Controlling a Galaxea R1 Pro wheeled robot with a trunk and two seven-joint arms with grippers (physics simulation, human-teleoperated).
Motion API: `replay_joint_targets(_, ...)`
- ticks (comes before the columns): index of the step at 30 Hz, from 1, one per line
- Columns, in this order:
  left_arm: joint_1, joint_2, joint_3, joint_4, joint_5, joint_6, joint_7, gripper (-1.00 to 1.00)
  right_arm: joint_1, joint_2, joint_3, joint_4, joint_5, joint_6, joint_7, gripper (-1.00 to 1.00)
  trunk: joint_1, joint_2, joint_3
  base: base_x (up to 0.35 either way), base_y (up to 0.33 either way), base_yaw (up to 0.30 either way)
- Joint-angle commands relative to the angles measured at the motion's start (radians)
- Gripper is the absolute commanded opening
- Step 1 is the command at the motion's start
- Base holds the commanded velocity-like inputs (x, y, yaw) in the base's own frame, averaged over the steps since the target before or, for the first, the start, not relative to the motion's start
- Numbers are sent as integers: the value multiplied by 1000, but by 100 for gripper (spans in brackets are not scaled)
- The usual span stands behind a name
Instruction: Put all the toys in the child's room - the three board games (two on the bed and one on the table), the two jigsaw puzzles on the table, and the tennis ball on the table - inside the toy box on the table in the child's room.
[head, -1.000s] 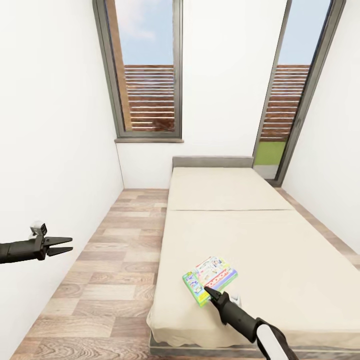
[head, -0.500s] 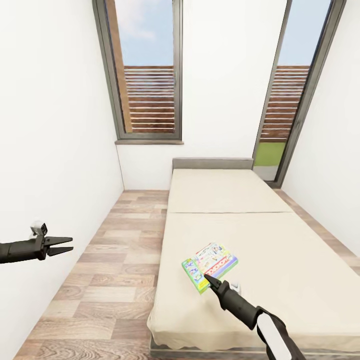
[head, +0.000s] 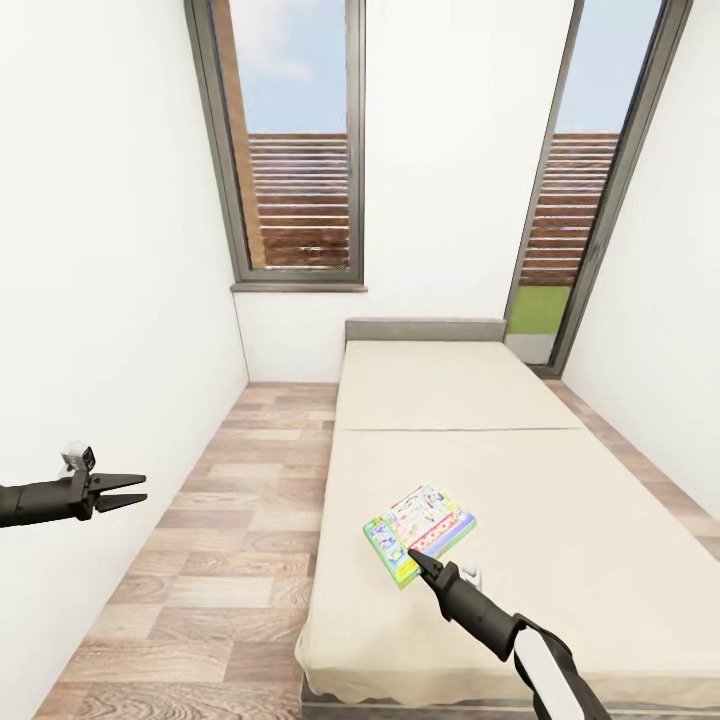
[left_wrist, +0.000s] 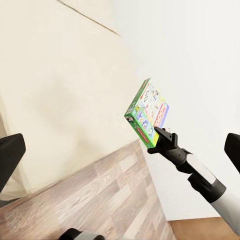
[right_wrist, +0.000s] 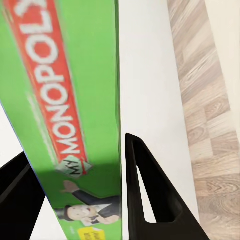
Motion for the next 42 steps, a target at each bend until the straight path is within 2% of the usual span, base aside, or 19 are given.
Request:
replay_joint_targets(1,-1,1,-7,0,4,11,-5,100,-1,1,-3,0,-1,7,1,-100,-4,7,2,0,0,0)
replay_joint_targets(17,-1,1,-7,0,4,10,-5,100,0,0,-3,-2,2,5,1,-100,-65,119,52,0,0,0)
replay_joint_targets(27,-1,1,-7,0,4,9,-5,100,1,-17,-1,-75,10,35,-35,-100,-104,189,84,0,0,0)
replay_joint_targets(38,-1,1,-7,0,4,9,-5,100,2,-13,-4,-140,11,62,13,-100,-146,266,118,0,0,0)
replay_joint_targets(42,-1,1,-7,0,4,9,-5,100,2,-13,0,-157,11,70,8,-100,-161,294,131,0,0,0)
